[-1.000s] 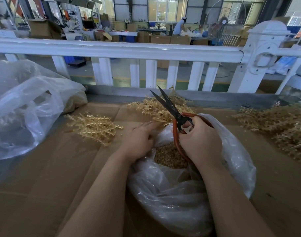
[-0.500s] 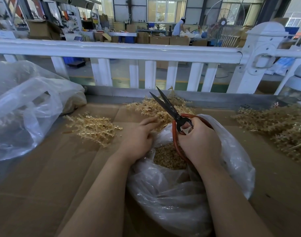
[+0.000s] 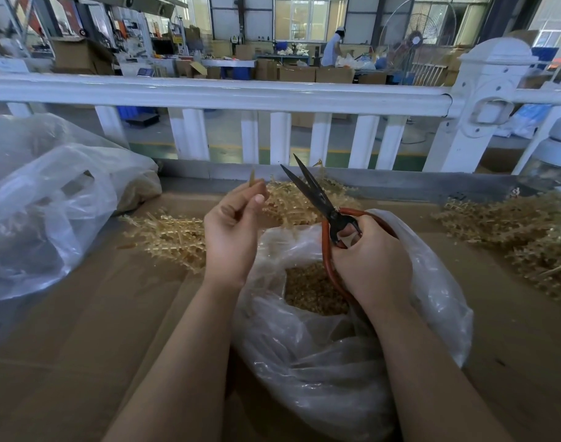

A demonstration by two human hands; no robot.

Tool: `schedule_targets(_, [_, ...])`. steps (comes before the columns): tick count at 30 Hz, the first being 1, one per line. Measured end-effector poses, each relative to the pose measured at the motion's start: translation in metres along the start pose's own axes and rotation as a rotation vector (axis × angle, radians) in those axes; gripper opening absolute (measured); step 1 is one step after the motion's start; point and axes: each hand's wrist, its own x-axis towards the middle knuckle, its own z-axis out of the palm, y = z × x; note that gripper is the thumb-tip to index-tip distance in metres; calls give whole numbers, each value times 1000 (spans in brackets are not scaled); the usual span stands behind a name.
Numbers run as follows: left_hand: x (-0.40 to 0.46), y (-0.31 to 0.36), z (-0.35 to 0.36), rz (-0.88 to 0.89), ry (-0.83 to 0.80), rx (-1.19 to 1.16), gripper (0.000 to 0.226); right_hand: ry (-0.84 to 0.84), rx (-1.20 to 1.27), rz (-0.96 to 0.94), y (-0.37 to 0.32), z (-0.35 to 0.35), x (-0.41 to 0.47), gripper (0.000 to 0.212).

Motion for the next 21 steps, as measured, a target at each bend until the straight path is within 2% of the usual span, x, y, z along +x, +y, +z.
schedule_targets(3, [0, -2, -1, -43, 148, -4, 14, 1, -5, -1, -1, 0, 0, 36])
schedule_targets(5, [1, -4, -3, -82, 186, 61, 6, 10, 3, 4, -2, -1, -1, 36])
schedule_targets(9, [0, -13, -4, -154, 72, 360, 31, 24, 42, 7, -1, -1, -1, 39])
schedule_targets(11, [-1, -12, -1, -43, 51, 579, 29, 39, 69, 2, -2, -1, -1, 43])
schedule_targets(14, [-2, -11, 5, 203, -99, 746, 8, 48, 75, 7, -1, -1, -1, 42])
schedule_targets(15, [-3, -12, 7, 247, -181, 814, 10, 48, 72, 7, 0, -1, 0, 42])
schedule_targets(18, [-7, -23, 12, 260, -414, 1061, 34, 39, 68, -1, 1, 0, 1, 36])
schedule_targets(21, [-9, -30, 16, 166, -527, 1214, 41, 46, 59, -5, 2, 1, 0, 32])
